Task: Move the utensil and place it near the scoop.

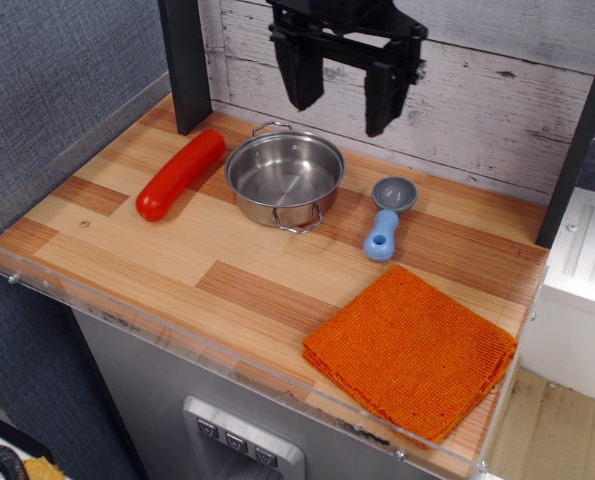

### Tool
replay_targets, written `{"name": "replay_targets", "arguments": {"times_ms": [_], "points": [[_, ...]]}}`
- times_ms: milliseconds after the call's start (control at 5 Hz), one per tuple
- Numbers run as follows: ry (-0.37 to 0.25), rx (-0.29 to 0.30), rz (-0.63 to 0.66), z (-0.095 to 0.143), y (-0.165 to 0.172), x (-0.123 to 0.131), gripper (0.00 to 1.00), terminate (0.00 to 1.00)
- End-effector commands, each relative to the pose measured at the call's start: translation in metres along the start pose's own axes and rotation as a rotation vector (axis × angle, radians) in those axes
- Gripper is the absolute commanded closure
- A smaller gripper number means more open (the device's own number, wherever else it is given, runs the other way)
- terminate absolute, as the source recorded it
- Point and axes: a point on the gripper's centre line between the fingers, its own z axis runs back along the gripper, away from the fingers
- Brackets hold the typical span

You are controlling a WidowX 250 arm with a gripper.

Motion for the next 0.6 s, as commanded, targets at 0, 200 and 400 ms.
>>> {"name": "replay_targets", "arguments": {"times_ms": [0, 200, 400], "points": [[0.007, 0.057, 0.032, 0.0138, -0.0013, -0.0163, 0.00, 0.00], [0.007, 0.057, 0.032, 0.0138, -0.0013, -0.0163, 0.00, 0.00], [0.007, 0.057, 0.032, 0.0138, -0.0013, -0.0163, 0.00, 1.00]]}}
